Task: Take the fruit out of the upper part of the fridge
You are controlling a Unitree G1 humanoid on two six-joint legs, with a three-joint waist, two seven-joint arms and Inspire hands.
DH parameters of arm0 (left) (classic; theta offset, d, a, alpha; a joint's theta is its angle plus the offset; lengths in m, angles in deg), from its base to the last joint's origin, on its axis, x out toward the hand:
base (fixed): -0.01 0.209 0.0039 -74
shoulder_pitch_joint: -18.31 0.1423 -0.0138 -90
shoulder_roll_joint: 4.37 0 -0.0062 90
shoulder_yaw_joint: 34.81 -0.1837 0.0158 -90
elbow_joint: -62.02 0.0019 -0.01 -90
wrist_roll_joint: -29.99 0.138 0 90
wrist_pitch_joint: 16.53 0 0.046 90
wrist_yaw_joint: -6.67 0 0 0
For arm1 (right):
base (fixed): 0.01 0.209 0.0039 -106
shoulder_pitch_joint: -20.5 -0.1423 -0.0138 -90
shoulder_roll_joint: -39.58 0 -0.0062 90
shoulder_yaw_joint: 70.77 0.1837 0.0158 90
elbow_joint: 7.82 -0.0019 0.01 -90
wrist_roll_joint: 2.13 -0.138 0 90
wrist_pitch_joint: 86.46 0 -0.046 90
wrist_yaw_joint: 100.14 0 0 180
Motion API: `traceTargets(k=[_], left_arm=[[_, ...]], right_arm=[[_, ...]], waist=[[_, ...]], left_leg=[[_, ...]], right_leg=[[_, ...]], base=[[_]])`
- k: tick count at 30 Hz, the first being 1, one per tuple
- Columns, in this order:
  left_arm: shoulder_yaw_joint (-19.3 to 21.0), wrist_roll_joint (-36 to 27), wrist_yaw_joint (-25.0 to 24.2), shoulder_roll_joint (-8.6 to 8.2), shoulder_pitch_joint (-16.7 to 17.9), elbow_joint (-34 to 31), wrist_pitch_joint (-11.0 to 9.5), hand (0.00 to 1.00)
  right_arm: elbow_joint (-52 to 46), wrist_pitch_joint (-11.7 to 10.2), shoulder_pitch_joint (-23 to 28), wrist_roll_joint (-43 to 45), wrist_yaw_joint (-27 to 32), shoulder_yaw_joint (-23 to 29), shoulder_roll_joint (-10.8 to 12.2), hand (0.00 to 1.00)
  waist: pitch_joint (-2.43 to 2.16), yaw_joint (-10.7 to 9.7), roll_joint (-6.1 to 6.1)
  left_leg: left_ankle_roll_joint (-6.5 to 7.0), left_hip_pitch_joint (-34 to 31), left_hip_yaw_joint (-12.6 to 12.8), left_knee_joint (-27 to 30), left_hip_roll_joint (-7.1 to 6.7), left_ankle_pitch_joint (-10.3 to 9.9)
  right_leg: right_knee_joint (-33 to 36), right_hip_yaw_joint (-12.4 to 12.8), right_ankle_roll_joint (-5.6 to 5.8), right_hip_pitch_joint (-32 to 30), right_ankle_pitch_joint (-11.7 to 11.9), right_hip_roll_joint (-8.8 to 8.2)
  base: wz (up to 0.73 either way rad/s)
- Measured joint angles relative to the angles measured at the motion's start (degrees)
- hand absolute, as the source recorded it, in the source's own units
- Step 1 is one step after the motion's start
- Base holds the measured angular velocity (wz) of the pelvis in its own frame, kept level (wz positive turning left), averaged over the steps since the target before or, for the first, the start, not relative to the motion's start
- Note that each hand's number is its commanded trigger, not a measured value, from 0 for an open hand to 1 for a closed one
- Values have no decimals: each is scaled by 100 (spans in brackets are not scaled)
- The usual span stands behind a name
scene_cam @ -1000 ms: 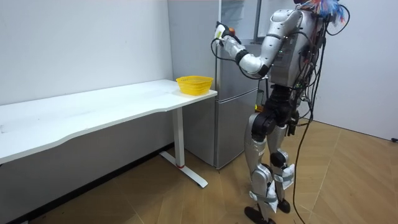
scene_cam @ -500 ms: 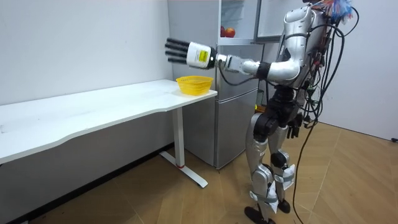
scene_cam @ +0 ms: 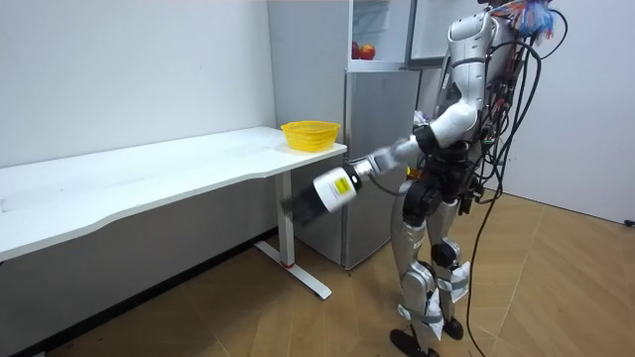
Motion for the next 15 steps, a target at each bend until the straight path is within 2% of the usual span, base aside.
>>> traceTargets(k=[2,3,8,12,15], left_arm=[[-48,10,-180,-69,-30,515,42,0],[-99,18,-283,-118,-44,771,129,0],[-205,256,-728,-181,-105,1379,400,0],[-550,940,-1096,-137,-198,1587,522,0],[-861,1740,-1407,-125,-402,1714,656,0]], right_arm=[[-30,77,-6,21,-55,-1,5,0],[-29,115,-8,14,-73,0,11,0],[35,240,-44,-4,-174,-11,36,0],[52,239,-108,-16,-181,-129,15,0],[46,234,-154,-8,-192,-174,31,0]], waist=[[18,-17,-3],[27,-28,16],[35,-15,40],[34,-39,35],[39,-72,15]], left_leg=[[10,-16,-3,-23,-3,-7],[18,-45,-12,-25,-11,-13],[19,-41,-30,-17,-13,-15],[19,-42,3,12,-17,-13],[20,-44,-4,15,-24,-13]], right_leg=[[7,-7,4,-2,-3,-2],[5,-16,7,-5,-3,-3],[-17,-18,11,-23,-16,-34],[-11,-27,12,-22,-18,-25],[-6,-11,18,-22,-21,-21]], base=[[0],[0],[4],[0],[0]])
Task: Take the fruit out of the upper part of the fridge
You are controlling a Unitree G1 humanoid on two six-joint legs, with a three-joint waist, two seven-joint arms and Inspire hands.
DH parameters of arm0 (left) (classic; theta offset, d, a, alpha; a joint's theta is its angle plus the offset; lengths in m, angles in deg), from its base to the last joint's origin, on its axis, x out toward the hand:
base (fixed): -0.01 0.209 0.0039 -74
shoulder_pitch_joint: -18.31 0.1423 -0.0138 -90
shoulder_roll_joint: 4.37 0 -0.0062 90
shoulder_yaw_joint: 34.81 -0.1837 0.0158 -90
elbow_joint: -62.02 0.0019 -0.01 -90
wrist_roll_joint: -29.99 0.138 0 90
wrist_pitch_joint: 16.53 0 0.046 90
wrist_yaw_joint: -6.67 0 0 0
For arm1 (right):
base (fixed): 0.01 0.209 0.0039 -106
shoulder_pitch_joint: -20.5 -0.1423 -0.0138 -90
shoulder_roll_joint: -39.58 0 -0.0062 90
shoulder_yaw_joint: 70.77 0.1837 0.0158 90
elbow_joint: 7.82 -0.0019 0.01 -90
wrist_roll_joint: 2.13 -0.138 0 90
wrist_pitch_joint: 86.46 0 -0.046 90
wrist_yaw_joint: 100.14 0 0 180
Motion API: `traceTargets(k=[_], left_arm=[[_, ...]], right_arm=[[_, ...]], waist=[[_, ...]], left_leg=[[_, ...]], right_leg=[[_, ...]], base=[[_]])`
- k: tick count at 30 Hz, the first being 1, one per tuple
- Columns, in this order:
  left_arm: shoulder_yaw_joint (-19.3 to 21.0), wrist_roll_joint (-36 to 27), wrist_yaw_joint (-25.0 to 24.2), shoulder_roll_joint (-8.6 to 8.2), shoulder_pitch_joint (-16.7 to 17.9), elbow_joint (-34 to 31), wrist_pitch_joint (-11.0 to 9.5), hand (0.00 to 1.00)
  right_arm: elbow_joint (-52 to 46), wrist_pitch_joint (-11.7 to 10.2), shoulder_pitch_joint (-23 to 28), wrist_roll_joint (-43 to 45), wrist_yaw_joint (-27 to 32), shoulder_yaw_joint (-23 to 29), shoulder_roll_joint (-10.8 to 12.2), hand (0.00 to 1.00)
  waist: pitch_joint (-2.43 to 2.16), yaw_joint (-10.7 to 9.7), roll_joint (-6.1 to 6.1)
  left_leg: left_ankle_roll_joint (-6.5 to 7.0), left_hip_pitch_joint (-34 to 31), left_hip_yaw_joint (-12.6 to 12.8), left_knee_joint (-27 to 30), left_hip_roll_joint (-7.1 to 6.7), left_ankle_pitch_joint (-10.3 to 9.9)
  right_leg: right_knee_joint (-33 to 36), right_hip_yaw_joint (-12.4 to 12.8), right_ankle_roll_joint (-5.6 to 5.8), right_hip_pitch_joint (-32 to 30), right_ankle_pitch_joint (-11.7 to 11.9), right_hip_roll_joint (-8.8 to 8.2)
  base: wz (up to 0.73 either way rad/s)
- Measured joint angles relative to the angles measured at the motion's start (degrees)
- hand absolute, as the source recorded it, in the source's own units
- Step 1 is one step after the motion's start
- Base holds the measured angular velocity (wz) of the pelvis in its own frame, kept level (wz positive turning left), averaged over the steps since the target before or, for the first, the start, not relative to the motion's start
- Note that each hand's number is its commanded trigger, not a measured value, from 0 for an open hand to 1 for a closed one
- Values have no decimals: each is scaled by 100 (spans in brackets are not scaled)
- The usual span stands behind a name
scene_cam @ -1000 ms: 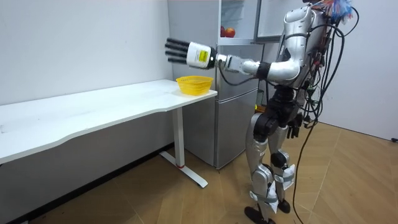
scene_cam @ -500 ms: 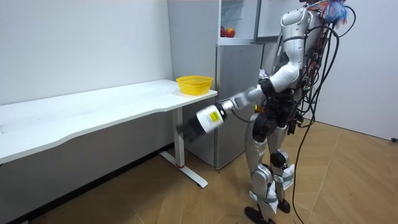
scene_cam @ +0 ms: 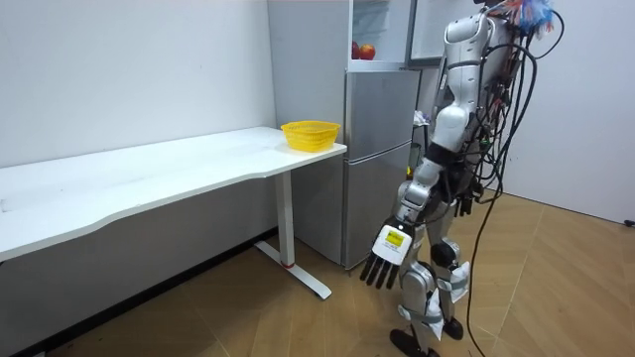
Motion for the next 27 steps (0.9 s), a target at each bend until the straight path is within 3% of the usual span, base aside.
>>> traceTargets(k=[9,15,19,21,24,27], left_arm=[[-745,1251,-573,216,-361,-104,193,0],[-1145,1426,-653,285,-513,-101,197,0],[-1197,1421,-668,309,-532,-100,196,0],[-1187,1457,-687,320,-522,-122,202,0],[-1178,1755,-781,320,-428,-309,232,0],[-1183,1862,-786,321,-346,-575,239,0]], right_arm=[[90,7,-103,-6,45,-271,75,0],[-57,6,-202,50,62,-480,84,0],[-311,-5,-252,164,75,-525,82,0],[-771,11,-198,318,66,-485,79,0],[-1710,-10,-5,556,67,-373,78,0],[-2817,-170,245,408,116,-358,78,0]], waist=[[0,-243,-125],[12,-278,-146],[16,-275,-151],[1,-285,-175],[16,-319,-166],[11,-317,-202]], left_leg=[[0,5,40,2,-3,0],[1,-80,69,20,5,0],[1,-101,67,52,4,0],[1,-128,75,48,4,0],[1,-189,145,48,11,1],[1,-187,206,43,11,0]], right_leg=[[-13,13,8,-1,-8,-2],[18,27,13,-115,-11,-6],[11,37,13,-134,-11,-7],[22,67,11,-181,-11,4],[20,105,8,-225,-8,8],[4,185,6,-242,-6,18]], base=[[0],[-2],[0],[-2],[-8],[-9]])
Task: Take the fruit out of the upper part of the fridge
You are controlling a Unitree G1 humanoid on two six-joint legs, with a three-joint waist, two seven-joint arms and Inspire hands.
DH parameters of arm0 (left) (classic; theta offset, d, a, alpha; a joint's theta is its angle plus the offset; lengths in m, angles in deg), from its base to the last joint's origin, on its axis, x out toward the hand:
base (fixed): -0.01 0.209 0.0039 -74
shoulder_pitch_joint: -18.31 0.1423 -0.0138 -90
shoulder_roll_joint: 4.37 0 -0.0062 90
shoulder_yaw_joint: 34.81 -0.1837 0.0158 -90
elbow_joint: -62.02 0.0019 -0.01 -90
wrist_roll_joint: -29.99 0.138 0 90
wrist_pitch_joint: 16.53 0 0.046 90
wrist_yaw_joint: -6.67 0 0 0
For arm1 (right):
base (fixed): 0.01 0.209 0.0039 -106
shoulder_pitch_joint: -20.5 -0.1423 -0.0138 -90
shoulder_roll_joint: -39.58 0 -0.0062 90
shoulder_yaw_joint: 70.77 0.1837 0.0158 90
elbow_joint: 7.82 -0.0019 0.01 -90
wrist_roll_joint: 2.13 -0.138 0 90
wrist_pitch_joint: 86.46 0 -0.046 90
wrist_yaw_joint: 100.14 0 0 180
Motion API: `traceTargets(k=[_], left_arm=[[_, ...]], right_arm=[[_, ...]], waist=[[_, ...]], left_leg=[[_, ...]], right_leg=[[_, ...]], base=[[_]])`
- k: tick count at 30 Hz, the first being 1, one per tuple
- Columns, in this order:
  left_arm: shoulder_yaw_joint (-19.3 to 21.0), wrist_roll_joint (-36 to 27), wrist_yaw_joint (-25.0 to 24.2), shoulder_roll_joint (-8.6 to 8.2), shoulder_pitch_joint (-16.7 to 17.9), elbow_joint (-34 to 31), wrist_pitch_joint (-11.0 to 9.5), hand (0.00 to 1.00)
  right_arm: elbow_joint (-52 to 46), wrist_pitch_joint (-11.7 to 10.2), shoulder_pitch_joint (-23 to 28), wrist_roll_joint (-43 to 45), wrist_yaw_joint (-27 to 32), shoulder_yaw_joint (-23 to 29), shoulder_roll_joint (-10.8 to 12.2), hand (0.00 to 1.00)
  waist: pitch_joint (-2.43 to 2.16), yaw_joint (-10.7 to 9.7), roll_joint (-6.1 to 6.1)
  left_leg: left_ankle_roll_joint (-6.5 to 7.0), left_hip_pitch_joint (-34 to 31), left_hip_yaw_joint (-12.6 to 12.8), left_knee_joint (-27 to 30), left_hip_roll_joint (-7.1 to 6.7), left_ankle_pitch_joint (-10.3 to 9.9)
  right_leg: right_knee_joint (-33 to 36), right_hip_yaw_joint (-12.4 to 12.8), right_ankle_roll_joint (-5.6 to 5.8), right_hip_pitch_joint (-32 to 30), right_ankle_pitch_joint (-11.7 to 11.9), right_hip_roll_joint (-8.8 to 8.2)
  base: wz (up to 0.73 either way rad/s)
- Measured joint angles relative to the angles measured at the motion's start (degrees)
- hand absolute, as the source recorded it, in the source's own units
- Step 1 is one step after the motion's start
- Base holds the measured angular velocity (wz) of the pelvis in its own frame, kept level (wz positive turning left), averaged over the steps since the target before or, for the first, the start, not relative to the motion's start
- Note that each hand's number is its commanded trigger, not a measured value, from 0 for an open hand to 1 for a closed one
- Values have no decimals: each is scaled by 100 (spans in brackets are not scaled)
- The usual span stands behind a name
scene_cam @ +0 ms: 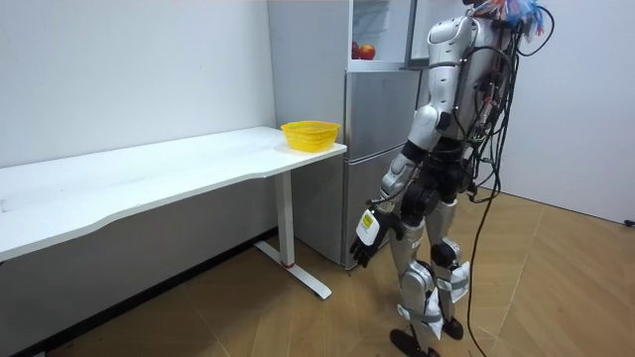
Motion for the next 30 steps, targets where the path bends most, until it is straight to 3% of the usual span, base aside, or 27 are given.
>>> traceTargets(k=[5,11,14,18,21,26,30], left_arm=[[140,139,9,0,94,-124,-61,0],[308,161,19,-7,181,-235,-198,0],[446,134,38,6,268,-225,-426,0],[444,119,114,62,334,-221,-673,0],[450,115,143,73,356,-209,-802,0],[440,102,106,73,364,-7,-929,0],[444,106,27,73,355,271,-956,0]], right_arm=[[-1257,-354,494,-241,95,138,16,0],[-2630,-513,813,-418,284,429,16,0],[-3760,-522,993,-474,317,563,9,0],[-5008,-903,1038,-770,590,748,-23,0],[-5538,-1106,1073,-894,709,866,-13,0],[-6041,-1217,1058,-889,953,951,-23,0],[-6555,-1311,1047,-809,1187,997,-23,0]], waist=[[-16,-58,-18],[-27,-255,1],[-17,-348,5],[-2,-450,-5],[-3,-452,2],[-48,-464,44],[-56,-447,60]], left_leg=[[0,-6,5,0,8,0],[-1,-6,250,-14,68,-1],[-1,9,371,-77,88,-1],[-3,8,498,-85,105,-2],[-16,-2,587,-107,159,-17],[-17,-31,635,-111,176,-18],[-21,-6,718,-164,177,-16]], right_leg=[[9,60,0,-41,2,-5],[110,341,-3,-146,8,22],[194,469,-3,-209,8,65],[203,616,-24,-277,55,125],[195,666,-38,-316,117,175],[227,719,-38,-381,138,190],[242,784,-40,-408,139,217]], base=[[-1],[-19],[-20],[-17],[-15],[-6],[-9]])
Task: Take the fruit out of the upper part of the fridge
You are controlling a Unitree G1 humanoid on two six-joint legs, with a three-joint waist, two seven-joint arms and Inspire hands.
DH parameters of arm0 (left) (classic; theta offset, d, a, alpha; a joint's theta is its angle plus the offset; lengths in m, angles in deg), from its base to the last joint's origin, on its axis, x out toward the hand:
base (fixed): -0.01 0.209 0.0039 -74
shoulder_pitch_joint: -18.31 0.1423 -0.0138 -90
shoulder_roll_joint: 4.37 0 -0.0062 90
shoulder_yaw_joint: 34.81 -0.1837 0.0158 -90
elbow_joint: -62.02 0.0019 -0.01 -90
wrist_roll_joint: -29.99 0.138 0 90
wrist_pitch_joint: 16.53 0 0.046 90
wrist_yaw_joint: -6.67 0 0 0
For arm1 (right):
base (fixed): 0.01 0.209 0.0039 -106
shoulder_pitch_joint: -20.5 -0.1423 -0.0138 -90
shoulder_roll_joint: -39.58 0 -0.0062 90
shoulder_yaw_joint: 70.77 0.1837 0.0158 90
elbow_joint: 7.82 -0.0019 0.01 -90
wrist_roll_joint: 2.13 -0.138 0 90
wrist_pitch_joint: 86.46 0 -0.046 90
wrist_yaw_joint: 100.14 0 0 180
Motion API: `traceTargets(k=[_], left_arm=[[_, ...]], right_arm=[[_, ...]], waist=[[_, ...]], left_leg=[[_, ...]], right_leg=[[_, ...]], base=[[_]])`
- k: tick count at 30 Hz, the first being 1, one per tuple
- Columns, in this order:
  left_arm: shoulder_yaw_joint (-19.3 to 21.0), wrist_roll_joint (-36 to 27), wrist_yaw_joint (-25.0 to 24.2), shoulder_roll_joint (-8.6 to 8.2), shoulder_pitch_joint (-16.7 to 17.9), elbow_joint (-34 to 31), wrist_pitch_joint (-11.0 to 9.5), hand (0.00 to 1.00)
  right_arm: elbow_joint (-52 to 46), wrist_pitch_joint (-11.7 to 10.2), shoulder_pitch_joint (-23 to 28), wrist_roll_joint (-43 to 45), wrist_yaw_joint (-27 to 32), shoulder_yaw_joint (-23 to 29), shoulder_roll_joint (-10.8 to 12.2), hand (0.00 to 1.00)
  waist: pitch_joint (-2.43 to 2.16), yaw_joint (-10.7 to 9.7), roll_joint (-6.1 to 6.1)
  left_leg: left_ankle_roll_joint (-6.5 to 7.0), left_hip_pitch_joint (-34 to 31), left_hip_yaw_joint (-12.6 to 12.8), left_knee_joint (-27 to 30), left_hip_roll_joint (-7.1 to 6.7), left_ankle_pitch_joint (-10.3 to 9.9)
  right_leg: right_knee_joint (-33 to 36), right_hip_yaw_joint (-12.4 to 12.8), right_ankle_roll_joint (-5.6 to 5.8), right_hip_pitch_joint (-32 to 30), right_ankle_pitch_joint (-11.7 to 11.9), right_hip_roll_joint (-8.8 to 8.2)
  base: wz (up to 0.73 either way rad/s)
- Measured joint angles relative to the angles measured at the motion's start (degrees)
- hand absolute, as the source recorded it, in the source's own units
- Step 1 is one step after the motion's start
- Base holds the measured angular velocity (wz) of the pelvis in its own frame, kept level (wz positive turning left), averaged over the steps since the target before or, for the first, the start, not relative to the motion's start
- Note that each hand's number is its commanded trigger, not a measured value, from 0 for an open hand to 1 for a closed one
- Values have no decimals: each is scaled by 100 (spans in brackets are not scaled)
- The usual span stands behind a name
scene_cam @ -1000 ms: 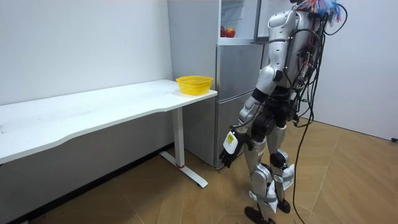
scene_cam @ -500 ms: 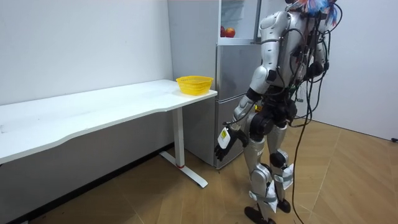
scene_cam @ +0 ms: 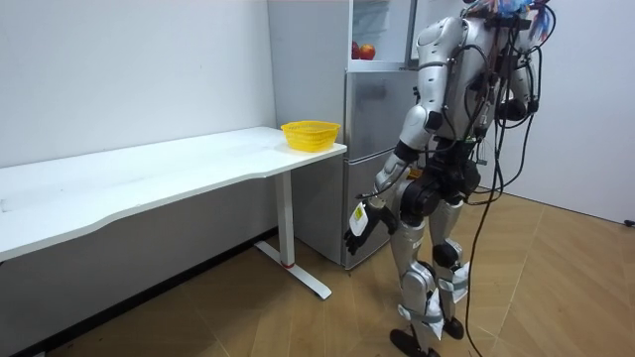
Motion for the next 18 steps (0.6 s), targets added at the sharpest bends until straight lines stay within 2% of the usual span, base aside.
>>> traceTargets(k=[2,4,8,10,13,16,18], left_arm=[[-6,4,-10,-3,8,28,-3,0],[-161,-5,2,22,-8,98,-3,0],[-573,-4,26,115,-160,245,-6,0],[-686,-2,14,135,-208,252,-6,0],[-684,-1,-14,123,-268,382,-6,0],[-715,-4,-15,110,-321,479,-6,0],[-821,-5,-12,101,-342,495,-8,0]], right_arm=[[-177,-51,-28,42,125,10,0,0],[-290,-57,-174,42,243,-32,-10,0],[-442,-248,-487,12,471,-183,-33,0],[-596,-281,-543,19,536,-289,-125,0],[-678,-324,-856,76,676,-367,-153,0],[-678,-375,-1196,117,1017,-416,-152,0],[-673,-503,-1362,135,1297,-466,-164,0]], waist=[[-5,18,-23],[-1,19,-43],[-7,14,-76],[-6,33,-73],[-5,40,-67],[2,74,-55],[10,174,-48]], left_leg=[[-5,-13,43,-1,6,3],[-6,-18,57,3,8,4],[-6,-26,52,7,8,3],[-6,-36,44,4,7,3],[-6,-30,39,-5,12,2],[-7,-25,25,0,17,2],[-7,-17,0,2,12,3]], right_leg=[[17,26,-2,-50,1,9],[51,31,-2,-73,1,13],[50,2,-2,-70,2,9],[50,-18,-2,-72,2,8],[45,-51,-3,-68,3,9],[45,-170,-7,-57,6,-2],[44,-334,-7,-43,6,-25]], base=[[-11],[-8],[0],[0],[0],[2],[3]])
